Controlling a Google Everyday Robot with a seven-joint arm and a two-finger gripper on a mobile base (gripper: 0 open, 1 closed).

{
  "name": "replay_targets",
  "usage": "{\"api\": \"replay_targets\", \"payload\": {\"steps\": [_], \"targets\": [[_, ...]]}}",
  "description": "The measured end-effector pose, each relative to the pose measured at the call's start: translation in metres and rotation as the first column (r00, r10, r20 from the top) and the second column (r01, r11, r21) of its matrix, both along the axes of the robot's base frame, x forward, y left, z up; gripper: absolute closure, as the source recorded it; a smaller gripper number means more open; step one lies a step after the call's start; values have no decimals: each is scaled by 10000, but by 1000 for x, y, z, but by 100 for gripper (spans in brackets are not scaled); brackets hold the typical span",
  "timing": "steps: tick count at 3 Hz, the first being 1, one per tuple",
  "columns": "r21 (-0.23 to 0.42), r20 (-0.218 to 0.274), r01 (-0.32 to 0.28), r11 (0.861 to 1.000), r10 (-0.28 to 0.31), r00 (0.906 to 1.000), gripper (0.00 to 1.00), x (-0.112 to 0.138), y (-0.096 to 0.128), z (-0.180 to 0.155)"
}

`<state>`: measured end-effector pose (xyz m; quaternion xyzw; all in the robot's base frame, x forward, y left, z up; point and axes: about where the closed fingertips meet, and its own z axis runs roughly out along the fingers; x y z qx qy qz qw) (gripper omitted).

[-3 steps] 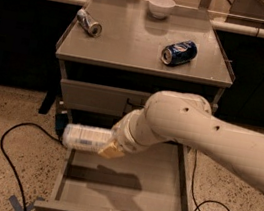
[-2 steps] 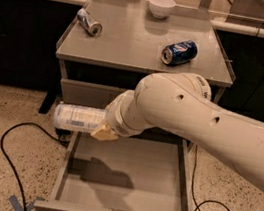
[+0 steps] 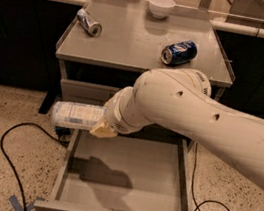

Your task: Pick blue plastic bottle from middle drawer and place on counter

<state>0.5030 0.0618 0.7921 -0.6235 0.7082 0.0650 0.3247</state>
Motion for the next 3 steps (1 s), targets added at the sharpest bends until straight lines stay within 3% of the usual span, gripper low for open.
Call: {"api": "replay_targets", "payload": {"steps": [1, 2, 3], "targets": [[-149, 934, -278, 9995, 290, 9952, 100, 16, 11, 46], [-197, 2017, -417, 9989, 448, 9784, 100, 41, 28, 104], [-284, 3162, -257, 9993, 334, 9481, 100, 78, 46, 147]]}}
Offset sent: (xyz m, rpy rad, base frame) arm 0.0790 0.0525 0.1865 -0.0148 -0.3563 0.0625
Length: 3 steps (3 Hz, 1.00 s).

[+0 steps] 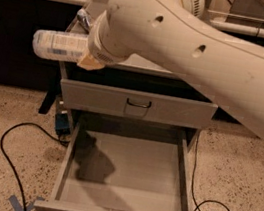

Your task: Pick blue plastic bottle from middle drawer and place on counter

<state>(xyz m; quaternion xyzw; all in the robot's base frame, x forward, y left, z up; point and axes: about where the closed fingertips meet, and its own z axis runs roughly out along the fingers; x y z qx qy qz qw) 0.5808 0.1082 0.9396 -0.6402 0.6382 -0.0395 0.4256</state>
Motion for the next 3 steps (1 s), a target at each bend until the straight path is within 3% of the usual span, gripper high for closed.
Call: {"api": "replay_targets", "payload": {"steps": [1, 2, 3], "targets": [[-179, 529, 949, 9953, -939, 9942, 100, 63, 1, 19], [-309, 684, 2514, 9674, -2489, 9661, 100, 126, -28, 22], [-408, 732, 4381, 8980, -4346, 8976, 100, 171, -76, 20]]}}
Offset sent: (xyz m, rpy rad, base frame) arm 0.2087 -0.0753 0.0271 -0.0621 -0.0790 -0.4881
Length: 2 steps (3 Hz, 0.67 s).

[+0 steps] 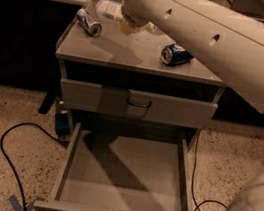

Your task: Pick blue plastic bottle from middle drawer and place on counter

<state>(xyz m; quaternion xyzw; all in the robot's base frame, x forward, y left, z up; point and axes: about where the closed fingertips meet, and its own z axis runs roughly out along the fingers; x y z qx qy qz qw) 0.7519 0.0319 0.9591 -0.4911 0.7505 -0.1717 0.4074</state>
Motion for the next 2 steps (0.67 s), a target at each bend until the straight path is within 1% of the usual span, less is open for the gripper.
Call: {"api": "replay_targets", "payload": {"steps": [1, 2], "targets": [[180, 22, 342, 9993, -343, 9994, 100, 2, -8, 3], [180, 22, 341, 9993, -341, 9994, 100, 2, -7, 3]]}}
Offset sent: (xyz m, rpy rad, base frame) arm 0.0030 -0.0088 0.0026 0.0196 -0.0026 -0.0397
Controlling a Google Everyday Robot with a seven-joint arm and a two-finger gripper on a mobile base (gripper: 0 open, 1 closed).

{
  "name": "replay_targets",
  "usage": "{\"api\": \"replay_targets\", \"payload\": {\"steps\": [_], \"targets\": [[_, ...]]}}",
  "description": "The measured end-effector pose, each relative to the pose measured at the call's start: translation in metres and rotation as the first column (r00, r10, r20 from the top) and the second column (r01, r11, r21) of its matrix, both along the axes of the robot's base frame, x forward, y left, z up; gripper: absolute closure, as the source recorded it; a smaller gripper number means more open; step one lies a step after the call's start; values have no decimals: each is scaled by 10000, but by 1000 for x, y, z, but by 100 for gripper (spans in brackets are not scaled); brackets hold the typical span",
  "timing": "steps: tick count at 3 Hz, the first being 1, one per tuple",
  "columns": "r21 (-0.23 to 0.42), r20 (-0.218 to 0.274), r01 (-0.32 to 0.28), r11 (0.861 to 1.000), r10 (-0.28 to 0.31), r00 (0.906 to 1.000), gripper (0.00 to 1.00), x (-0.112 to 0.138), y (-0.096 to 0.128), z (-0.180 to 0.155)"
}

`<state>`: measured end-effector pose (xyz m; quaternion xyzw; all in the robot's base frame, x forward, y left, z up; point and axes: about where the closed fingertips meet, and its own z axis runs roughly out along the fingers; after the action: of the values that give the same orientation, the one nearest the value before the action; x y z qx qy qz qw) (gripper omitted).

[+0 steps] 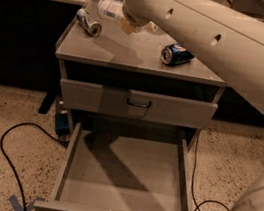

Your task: Pick blue plastic bottle from middle drawer and place on counter

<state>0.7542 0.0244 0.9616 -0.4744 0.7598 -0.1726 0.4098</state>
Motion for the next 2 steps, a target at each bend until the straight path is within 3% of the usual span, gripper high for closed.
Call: {"api": "replay_targets", "payload": {"steps": [1, 2], "targets": [[86, -34, 155, 9998, -155, 9999, 100, 2, -3, -4], [-27, -24, 1065, 9943, -1065, 9943, 100, 29, -29, -38]]}}
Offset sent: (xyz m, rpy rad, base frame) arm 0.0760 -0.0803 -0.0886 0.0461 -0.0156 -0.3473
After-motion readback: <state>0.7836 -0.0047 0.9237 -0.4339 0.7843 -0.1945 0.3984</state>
